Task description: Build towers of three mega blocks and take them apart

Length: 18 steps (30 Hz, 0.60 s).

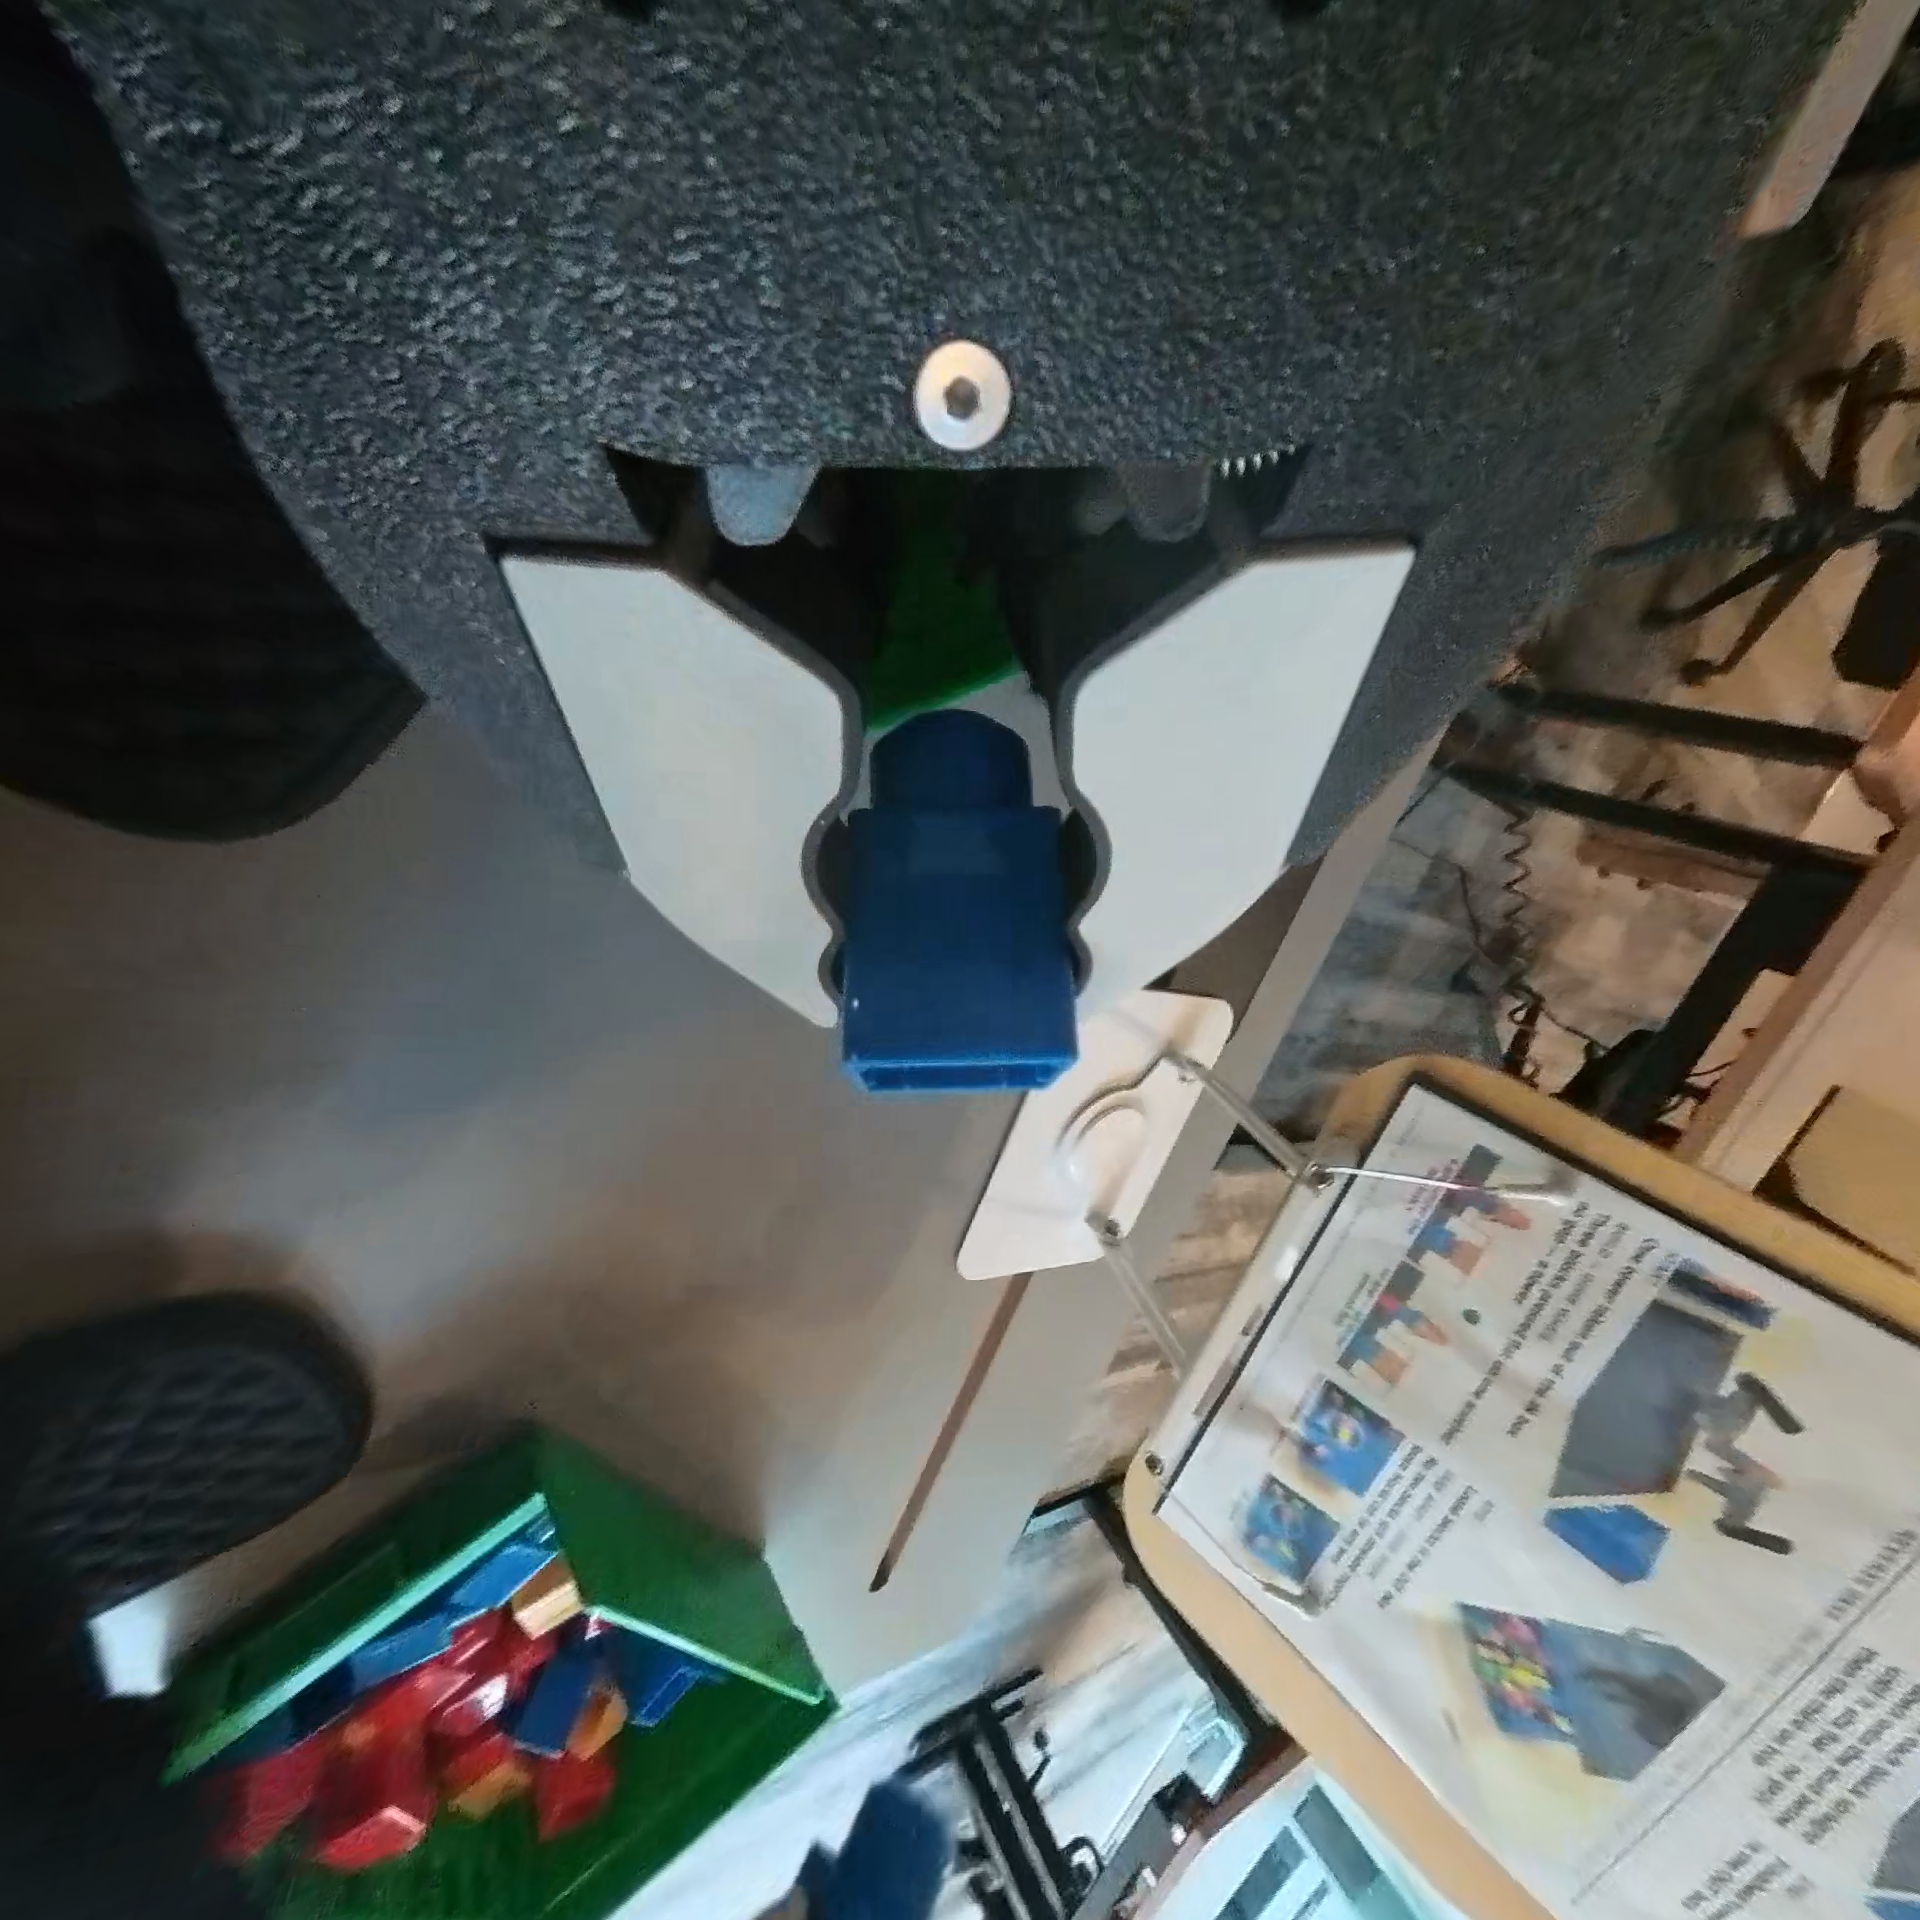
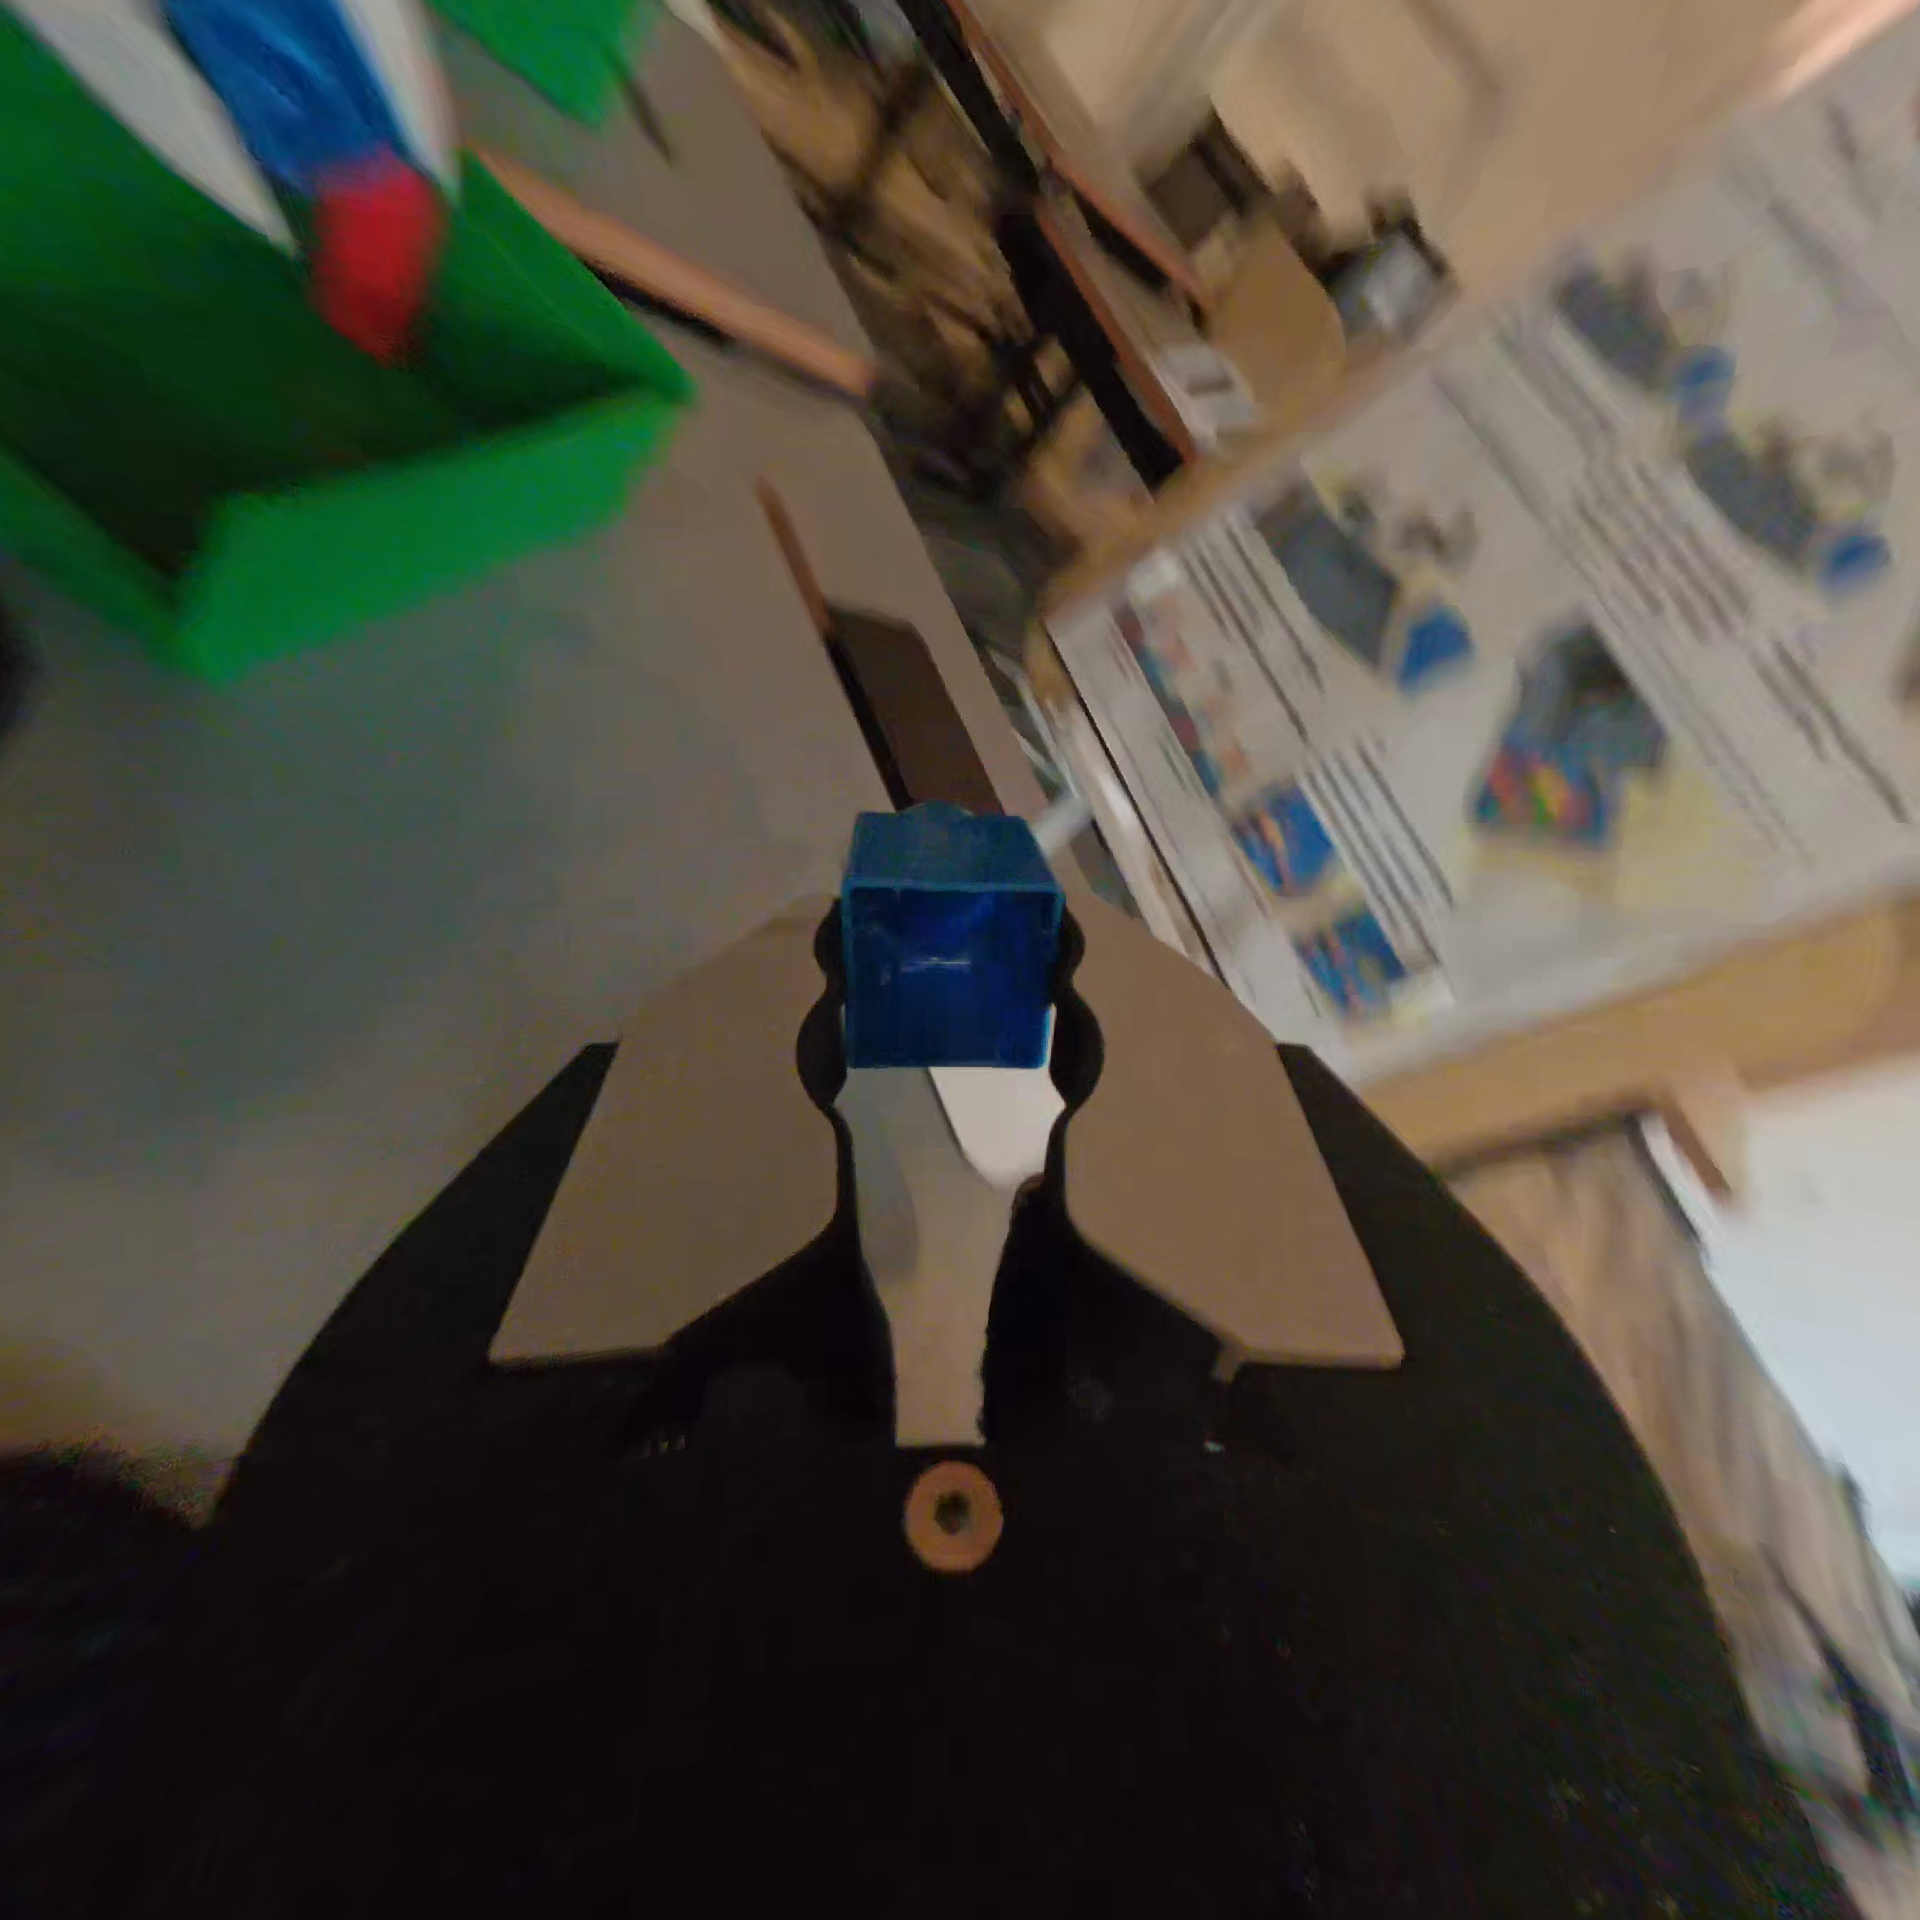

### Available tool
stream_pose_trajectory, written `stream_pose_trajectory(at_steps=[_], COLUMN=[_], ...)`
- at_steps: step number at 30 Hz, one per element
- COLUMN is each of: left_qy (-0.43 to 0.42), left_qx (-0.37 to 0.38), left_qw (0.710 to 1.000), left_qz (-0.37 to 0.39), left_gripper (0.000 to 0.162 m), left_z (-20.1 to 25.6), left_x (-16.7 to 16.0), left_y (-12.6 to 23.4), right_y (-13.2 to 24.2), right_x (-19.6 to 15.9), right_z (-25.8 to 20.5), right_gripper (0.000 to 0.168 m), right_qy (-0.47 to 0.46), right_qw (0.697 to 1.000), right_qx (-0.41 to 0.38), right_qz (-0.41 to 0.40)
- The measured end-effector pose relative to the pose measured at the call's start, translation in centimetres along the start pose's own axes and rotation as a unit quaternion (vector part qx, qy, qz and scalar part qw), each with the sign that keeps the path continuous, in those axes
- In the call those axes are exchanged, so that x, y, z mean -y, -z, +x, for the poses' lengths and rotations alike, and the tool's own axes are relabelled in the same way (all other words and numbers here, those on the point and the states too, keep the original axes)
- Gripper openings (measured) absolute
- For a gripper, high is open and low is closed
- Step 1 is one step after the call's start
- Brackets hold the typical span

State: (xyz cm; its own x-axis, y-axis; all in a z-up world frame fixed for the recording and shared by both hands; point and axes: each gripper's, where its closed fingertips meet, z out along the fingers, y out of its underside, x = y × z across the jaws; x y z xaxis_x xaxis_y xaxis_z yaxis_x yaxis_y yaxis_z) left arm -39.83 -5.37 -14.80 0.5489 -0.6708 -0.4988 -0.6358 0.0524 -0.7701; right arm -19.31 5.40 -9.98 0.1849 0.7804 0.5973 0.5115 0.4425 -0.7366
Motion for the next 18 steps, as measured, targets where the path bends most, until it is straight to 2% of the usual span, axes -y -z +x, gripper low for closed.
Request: stream_pose_trajectory(at_steps=[3, 5, 8, 13, 18], left_qy=[0.001, -0.004, -0.013, -0.022, -0.022], left_qx=[0.013, 0.022, 0.028, 0.029, 0.026], left_qw=[1.000, 1.000, 0.999, 0.999, 0.999], left_qz=[-0.012, -0.015, -0.021, -0.018, -0.023], left_gripper=[0.036, 0.036, 0.036, 0.036, 0.036], left_z=[-0.4, -0.7, -0.8, -0.7, -0.6], left_x=[-0.5, -0.7, -0.8, -0.5, -0.6], left_y=[0.2, 0.1, 0.1, -0.1, -0.2], right_y=[3.1, 5.9, 9.1, 10.0, 9.5], right_x=[-7.5, -13.1, -19.7, -24.7, -26.4], right_z=[3.3, 4.5, 3.1, -0.7, -3.3], right_gripper=[0.036, 0.036, 0.036, 0.036, 0.037], right_qy=[-0.070, -0.118, -0.186, -0.285, -0.343], right_qw=[0.981, 0.943, 0.879, 0.809, 0.772], right_qx=[-0.084, -0.131, -0.119, -0.037, 0.025], right_qz=[-0.158, -0.283, -0.422, -0.512, -0.534])
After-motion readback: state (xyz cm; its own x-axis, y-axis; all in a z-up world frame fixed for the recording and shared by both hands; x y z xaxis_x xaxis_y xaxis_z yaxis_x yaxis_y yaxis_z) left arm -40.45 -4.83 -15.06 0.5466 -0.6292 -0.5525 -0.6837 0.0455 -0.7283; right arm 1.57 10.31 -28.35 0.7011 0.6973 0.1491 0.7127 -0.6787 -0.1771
